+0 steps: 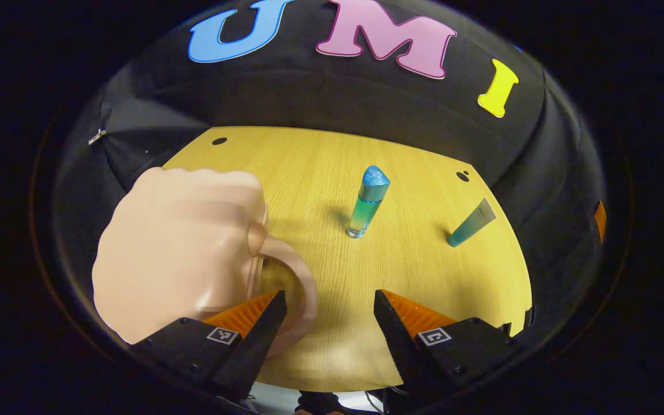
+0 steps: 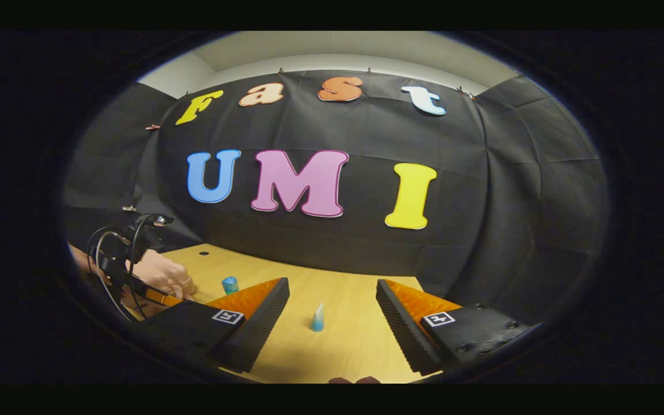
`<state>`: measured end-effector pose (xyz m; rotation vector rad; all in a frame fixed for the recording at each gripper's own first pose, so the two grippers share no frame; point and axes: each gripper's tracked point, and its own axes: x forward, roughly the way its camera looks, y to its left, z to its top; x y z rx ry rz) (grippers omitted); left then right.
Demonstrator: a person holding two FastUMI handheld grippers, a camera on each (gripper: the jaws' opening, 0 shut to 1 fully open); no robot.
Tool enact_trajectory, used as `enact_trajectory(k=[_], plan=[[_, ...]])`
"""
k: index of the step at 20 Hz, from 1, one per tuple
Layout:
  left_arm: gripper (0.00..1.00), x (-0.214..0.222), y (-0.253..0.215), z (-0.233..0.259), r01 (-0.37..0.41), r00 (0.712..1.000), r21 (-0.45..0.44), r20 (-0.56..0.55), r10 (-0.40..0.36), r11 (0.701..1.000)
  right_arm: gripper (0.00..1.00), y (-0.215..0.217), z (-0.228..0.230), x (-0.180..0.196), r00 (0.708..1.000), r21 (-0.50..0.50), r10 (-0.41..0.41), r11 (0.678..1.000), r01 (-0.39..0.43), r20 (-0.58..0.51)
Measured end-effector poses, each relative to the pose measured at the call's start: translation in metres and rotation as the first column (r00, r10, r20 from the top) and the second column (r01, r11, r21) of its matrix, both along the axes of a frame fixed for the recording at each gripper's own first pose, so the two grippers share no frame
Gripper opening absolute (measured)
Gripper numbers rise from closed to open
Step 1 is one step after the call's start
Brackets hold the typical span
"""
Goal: First open the suitcase, pack the skin care products into it, and then close the suitcase.
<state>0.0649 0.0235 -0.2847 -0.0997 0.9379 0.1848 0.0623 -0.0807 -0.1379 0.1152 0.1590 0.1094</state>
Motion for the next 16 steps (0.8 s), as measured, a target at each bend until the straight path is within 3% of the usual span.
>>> enact_trajectory(k=[3, 6, 9, 13, 15, 16], plan=[[0.97, 0.007, 0.015, -0.01, 0.021, 0.999, 0.076, -0.032, -0.018, 0.997, 0.96, -0.012, -0.004, 0.007, 1.0, -0.004, -0.021, 1.0, 0.021, -0.016], [0.92, 0.01, 0.012, -0.022, 0.058, 0.996, 0.081, -0.065, -0.052, 0.995, 0.98, -0.013, -0.007, 0.011, 0.999, -0.002, -0.024, 1.0, 0.024, -0.025], [0.47, 0.007, 0.016, -0.035, 0.03, 0.995, 0.069, -0.101, -0.023, 0.997, 0.96, -0.008, -0.011, 0.013, 0.999, -0.012, -0.007, 1.0, 0.006, -0.037], [0.39, 0.003, 0.015, -0.048, 0.035, 0.991, 0.025, -0.127, -0.032, 0.999, 0.96, 0.0, -0.01, 0.014, 0.999, -0.019, 0.017, 1.0, -0.018, -0.041], [0.22, 0.003, 0.014, -0.047, 0.066, 0.989, 0.02, -0.131, -0.063, 0.998, 0.96, 0.002, -0.011, 0.014, 0.999, -0.018, 0.02, 1.0, -0.021, -0.045], [0.2, 0.003, 0.014, -0.046, 0.09, 0.987, 0.021, -0.133, -0.087, 0.996, 0.96, 0.002, -0.011, 0.014, 0.999, -0.017, 0.02, 1.0, -0.021, -0.046]])
